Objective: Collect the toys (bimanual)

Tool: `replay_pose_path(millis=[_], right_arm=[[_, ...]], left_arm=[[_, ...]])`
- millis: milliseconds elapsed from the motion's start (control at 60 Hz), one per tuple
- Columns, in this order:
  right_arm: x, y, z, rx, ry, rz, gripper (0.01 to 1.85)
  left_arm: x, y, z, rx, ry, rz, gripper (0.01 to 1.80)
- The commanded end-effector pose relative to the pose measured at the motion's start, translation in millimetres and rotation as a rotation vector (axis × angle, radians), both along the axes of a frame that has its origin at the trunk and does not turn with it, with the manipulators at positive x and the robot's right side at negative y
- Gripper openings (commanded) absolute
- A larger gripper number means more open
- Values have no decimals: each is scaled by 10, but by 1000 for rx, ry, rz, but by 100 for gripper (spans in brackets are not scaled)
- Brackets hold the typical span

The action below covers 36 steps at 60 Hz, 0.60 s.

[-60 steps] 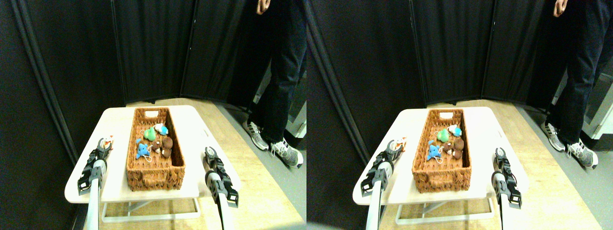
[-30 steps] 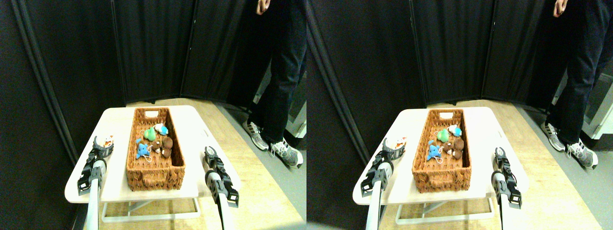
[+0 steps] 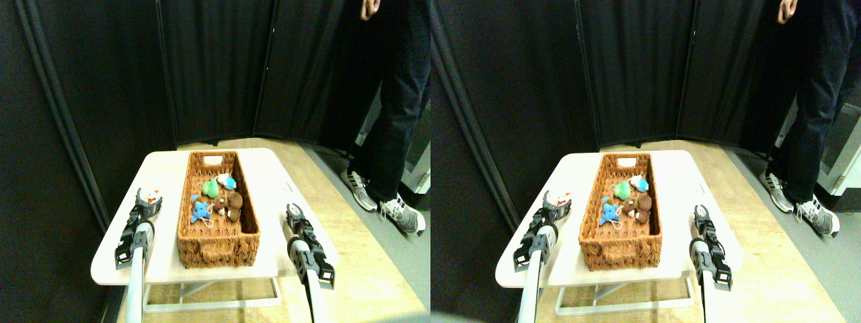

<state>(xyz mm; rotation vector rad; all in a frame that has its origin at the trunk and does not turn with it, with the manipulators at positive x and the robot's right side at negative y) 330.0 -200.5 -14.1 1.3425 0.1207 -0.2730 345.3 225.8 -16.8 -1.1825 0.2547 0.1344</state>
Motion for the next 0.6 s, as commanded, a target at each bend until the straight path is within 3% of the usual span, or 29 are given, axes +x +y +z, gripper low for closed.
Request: replay_pose_path(millis=[17, 67, 467, 550, 600], right_arm=[[35, 42, 48, -1, -42, 15, 1], [31, 28, 41, -10, -45, 23, 1], [-4, 19, 51, -31, -37, 16, 1], [-10, 15, 47, -30, -34, 9, 1], [0, 10, 39, -27, -43, 15, 1]], left_arm=[[74, -32, -9, 11, -28, -8, 62], [125, 1, -70, 5, -8, -35, 62], [216, 20, -315, -36, 30, 16, 57], [209, 27, -315, -22, 19, 28, 51], [219, 26, -322, -26, 3, 19, 32]])
